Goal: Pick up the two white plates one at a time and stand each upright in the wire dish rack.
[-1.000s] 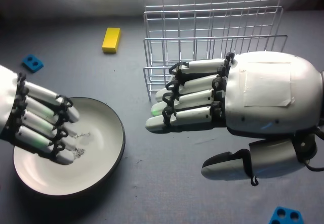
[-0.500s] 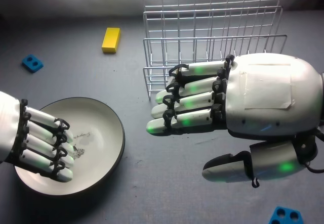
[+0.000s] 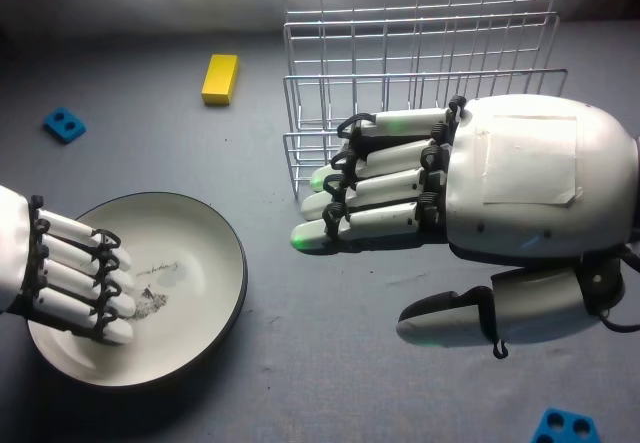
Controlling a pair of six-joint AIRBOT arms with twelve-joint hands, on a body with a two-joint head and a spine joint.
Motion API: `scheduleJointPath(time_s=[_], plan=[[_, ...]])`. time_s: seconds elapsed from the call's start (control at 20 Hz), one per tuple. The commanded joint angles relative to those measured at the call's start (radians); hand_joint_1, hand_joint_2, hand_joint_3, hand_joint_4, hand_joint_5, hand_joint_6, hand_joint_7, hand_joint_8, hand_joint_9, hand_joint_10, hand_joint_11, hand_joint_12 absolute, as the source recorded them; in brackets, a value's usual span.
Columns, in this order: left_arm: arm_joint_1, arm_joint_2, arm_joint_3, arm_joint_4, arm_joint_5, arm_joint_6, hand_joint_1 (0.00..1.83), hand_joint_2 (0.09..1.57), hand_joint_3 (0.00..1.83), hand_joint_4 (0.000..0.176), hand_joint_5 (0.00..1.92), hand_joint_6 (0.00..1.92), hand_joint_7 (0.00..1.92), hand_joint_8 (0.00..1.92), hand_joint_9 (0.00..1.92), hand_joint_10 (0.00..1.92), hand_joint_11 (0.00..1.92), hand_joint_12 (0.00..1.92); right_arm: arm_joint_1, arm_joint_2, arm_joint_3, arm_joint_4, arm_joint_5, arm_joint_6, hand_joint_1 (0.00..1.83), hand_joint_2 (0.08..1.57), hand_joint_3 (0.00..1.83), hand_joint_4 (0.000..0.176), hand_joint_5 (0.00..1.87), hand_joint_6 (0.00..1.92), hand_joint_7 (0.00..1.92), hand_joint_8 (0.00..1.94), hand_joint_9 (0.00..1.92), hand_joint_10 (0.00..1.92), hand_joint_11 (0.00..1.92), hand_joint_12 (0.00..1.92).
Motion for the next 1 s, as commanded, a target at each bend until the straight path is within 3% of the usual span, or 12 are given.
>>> scheduleJointPath(time_s=[0.0, 0.25, 0.7, 0.95], plan=[[0.005, 0.003, 0.009, -0.064, -0.025, 0.003, 0.00, 1.15, 0.00, 0.000, 0.08, 0.00, 0.06, 0.00, 0.03, 0.00, 0.00, 0.07, 0.004, 0.002, -0.004, 0.037, 0.102, -0.005, 0.04, 1.35, 0.00, 0.000, 0.32, 0.00, 0.36, 0.00, 0.33, 0.01, 0.00, 0.95], [0.035, 0.000, 0.029, -0.076, -0.006, 0.007, 0.00, 1.08, 0.00, 0.000, 0.00, 0.00, 0.00, 0.00, 0.00, 0.00, 0.00, 0.00, 0.003, 0.001, -0.004, 0.041, 0.089, -0.036, 0.02, 1.35, 0.00, 0.000, 0.32, 0.01, 0.35, 0.01, 0.30, 0.01, 0.00, 0.94], [0.076, -0.012, 0.078, -0.076, 0.006, 0.031, 0.00, 1.09, 0.00, 0.000, 0.00, 0.00, 0.00, 0.00, 0.00, 0.00, 0.00, 0.00, 0.004, -0.030, -0.002, 0.157, 0.055, -0.237, 0.00, 1.36, 0.00, 0.000, 0.29, 0.00, 0.33, 0.00, 0.29, 0.00, 0.00, 0.87], [0.083, -0.011, 0.100, -0.074, -0.010, 0.037, 0.00, 1.08, 0.00, 0.000, 0.00, 0.00, 0.00, 0.00, 0.00, 0.00, 0.00, 0.00, 0.012, -0.053, 0.015, 0.167, 0.050, -0.241, 0.02, 1.35, 0.00, 0.000, 0.31, 0.01, 0.36, 0.01, 0.31, 0.01, 0.00, 0.91]])
